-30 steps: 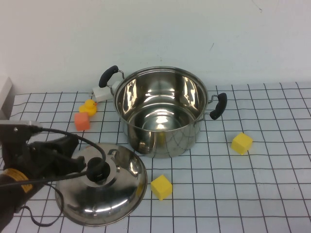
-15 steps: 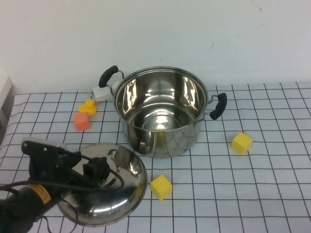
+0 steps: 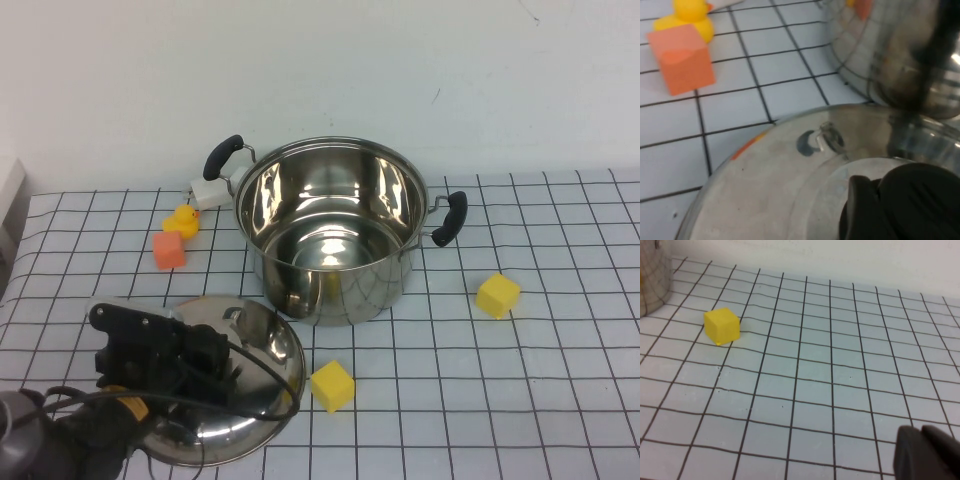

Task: Cover the pot
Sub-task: Pick up the pot lid, then place the pot lid on the pot

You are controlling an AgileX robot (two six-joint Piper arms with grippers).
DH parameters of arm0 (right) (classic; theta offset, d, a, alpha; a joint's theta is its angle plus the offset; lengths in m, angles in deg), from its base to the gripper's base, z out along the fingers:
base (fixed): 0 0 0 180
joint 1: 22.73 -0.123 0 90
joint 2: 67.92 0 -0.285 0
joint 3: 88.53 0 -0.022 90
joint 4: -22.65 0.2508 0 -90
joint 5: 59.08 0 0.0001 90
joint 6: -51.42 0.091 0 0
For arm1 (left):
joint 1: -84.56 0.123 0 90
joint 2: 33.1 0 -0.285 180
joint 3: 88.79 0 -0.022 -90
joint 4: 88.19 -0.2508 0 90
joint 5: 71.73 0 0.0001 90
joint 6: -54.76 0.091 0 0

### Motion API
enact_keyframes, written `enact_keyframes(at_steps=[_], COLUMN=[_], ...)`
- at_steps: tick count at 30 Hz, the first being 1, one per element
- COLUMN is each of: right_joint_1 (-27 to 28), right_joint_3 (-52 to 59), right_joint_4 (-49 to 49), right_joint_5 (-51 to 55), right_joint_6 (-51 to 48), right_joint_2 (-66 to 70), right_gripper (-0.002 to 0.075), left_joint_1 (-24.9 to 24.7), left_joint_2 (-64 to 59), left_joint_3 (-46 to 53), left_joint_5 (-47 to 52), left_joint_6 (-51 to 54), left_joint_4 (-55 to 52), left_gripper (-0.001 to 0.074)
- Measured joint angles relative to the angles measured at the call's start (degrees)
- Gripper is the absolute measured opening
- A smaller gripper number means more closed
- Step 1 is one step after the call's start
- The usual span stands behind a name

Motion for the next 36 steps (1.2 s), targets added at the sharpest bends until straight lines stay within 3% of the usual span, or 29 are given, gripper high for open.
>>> enact_keyframes(at_steps=[9,19,26,36], right_joint_1=[0.0,0.0,0.0,0.0], right_joint_3=[0.0,0.0,0.0,0.0], right_joint_4=[0.0,0.0,0.0,0.0], right_joint_5=[0.0,0.0,0.0,0.0], right_joint_6=[0.0,0.0,0.0,0.0], right_joint_2=[0.0,0.0,0.0,0.0], right_gripper=[0.0009,0.0009,0.0009,0.0009], left_joint_1=[-1.8,-1.8,-1.9,-2.5], left_joint_2=[4.3,32.2,43.2,27.9], left_joint_3=[2.4,2.8,-12.2,-40.5], left_joint_5=[2.6,27.7,53.2,68.9], left_joint_6=[-0.4,4.9,5.5,6.3], left_joint_4=[12.7,22.5,22.1,19.3], left_gripper=[0.033,0.033,0.033,0.033])
